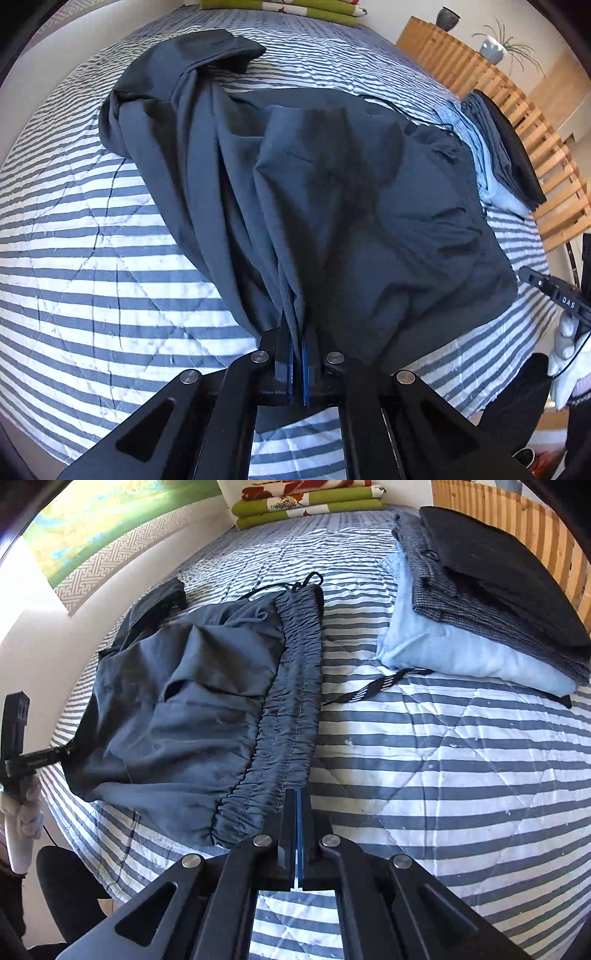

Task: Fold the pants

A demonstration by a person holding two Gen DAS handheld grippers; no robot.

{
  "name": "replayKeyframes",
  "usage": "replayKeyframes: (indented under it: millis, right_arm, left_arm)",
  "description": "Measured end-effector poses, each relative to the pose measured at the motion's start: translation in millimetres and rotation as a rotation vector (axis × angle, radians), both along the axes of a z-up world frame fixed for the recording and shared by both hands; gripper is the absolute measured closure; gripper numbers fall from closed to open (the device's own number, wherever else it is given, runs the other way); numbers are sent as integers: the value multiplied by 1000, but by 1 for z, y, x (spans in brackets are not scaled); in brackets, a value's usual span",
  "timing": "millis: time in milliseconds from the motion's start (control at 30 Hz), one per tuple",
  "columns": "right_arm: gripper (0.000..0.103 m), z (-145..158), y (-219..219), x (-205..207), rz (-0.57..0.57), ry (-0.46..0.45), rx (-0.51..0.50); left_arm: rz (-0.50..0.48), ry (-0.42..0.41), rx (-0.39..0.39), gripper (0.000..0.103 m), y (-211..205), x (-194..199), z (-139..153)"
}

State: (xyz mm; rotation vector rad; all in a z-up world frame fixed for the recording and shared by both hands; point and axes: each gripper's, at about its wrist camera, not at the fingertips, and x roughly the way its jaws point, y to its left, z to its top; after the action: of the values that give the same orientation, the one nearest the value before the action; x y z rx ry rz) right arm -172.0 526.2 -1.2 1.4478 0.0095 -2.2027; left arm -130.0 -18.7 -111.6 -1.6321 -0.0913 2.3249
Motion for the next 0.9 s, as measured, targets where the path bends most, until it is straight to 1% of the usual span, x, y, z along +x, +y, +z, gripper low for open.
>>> replayKeyframes:
  millis: [33,67,133,167,233,267,333,367,400,433,467,500,533,567,600,633,667,733,767,833,867,900]
  right_arm:
    - [103,1,4,2,11,-5,-12]
    - [103,2,4,5,21,3,-2]
    - [103,3,0,13,54,32,51]
    - [103,1,-3,17,85,25,68]
    - [103,-1,-3,26,120,17,98]
    - [103,-1,1,29,121,19,100]
    - [103,2,12,28,95,44,95]
    - [101,4,17,25,80,48,78]
    - [98,5,21,22,72,38,55]
    - [96,6,24,16,48,33,31]
    - [88,8,25,10,25,32,7]
    - [76,9,23,4,12,30,-16]
    - [69,9,20,-3,5,33,-36]
    - [54,9,16,-12,-2,36,-54]
    - [50,8,12,-22,-7,32,-73]
    - [50,5,6,-33,-11,14,-93]
    - [50,1,-1,-44,-17,-6,-94]
    - [50,-6,-14,-63,-26,-22,-86]
    - [50,-10,-21,-69,-22,-24,-77]
    - [50,-17,-32,-79,-17,-32,-58]
    - [51,-21,-37,-82,-11,-40,-55]
    - [57,-24,-41,-85,-4,-48,-56]
  left_arm:
    - [-15,-10,4,102,5,7,-1]
    - [-31,-23,-2,102,11,15,-3]
    - [-84,-39,-29,102,26,36,-9]
    - [-108,-44,-34,102,30,46,-10]
    - [-159,-43,-53,102,33,67,-11]
    - [-173,-43,-60,102,26,78,-13]
    - [-157,-61,-55,101,14,83,-12]
    - [-140,-71,-44,99,7,78,-9]
    - [-117,-69,-29,98,0,74,-2]
    - [-89,-49,-12,95,-7,70,8]
    - [-69,-19,-3,86,-13,65,21]
    - [-53,18,1,80,-17,59,35]
    - [-40,60,0,63,-19,52,47]
    - [-29,109,-16,45,-19,43,58]
    - [-26,148,-37,37,-17,33,67]
    - [-36,169,-47,30,-14,20,72]
    - [-53,167,-54,29,-9,7,72]
    - [-44,144,-78,29,2,-22,64]
    - [-55,124,-93,29,13,-37,53]
    - [-48,87,-118,29,24,-61,30]
    - [-47,66,-129,34,33,-67,14]
    - [-52,49,-132,43,39,-74,1]
